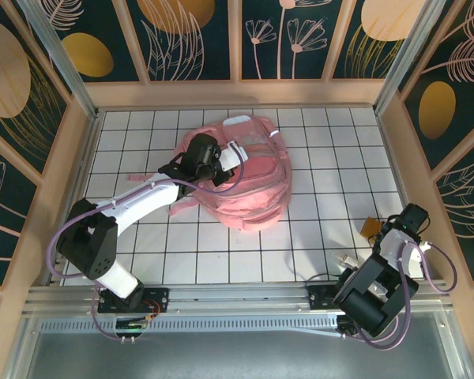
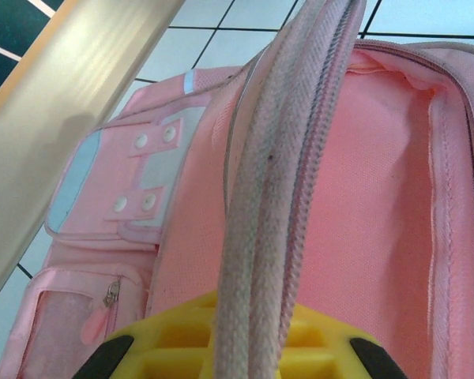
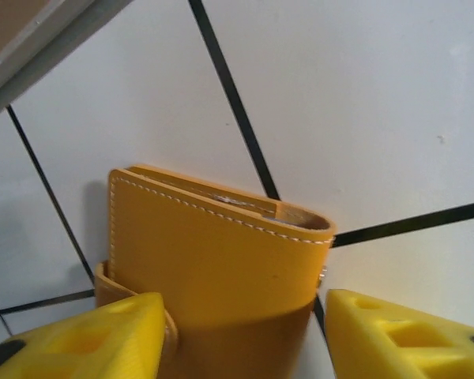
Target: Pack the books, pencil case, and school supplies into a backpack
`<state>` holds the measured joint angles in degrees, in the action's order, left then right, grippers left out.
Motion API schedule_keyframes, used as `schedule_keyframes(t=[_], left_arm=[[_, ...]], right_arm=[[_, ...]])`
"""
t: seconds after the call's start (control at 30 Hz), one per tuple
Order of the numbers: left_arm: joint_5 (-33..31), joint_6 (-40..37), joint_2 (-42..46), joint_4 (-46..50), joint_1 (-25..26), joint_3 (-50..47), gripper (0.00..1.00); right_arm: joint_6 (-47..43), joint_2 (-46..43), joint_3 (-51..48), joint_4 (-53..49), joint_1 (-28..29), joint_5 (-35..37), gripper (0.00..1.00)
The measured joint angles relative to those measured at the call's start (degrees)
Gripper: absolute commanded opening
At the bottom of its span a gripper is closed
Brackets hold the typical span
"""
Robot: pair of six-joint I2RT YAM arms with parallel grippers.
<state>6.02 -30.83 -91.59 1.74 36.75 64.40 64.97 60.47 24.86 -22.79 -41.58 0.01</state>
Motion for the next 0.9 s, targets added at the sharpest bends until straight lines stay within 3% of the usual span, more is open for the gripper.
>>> schedule_keyframes(t=[0.1, 0.3, 0.43, 0.5, 0.53, 0.73, 0.9], left_arm=[[0.22, 0.04, 0.00, 0.09, 0.00, 0.00, 0.00], [0.63, 0.26, 0.00, 0.28, 0.00, 0.00, 0.00], [0.72, 0.39, 0.00, 0.39, 0.00, 0.00, 0.00], [0.85, 0.42, -0.02, 0.48, 0.00, 0.02, 0.00], [0.85, 0.42, -0.02, 0.52, -0.02, 0.07, 0.00], [1.01, 0.42, -0.04, 0.70, -0.04, 0.11, 0.00], [0.83, 0.61, -0.04, 1.05, -0.04, 0.50, 0.00]], right_arm=[[-0.17, 1.03, 0.35, 0.94, 0.00, -0.13, 0.60], [-0.37, 3.39, 0.37, 3.74, 0.00, -0.17, 0.53], [-0.09, 4.31, -0.22, 6.08, 0.00, -0.11, 0.31], [-0.24, 4.31, -0.61, 6.75, 0.00, -0.13, 0.03], [-0.17, 4.31, -0.66, 6.86, 0.00, -0.13, 0.00], [-1.25, 0.39, -0.50, 6.93, 0.02, -0.07, 0.00], [-4.68, -5.77, 4.13, 1.27, 2.32, -0.22, 0.00]])
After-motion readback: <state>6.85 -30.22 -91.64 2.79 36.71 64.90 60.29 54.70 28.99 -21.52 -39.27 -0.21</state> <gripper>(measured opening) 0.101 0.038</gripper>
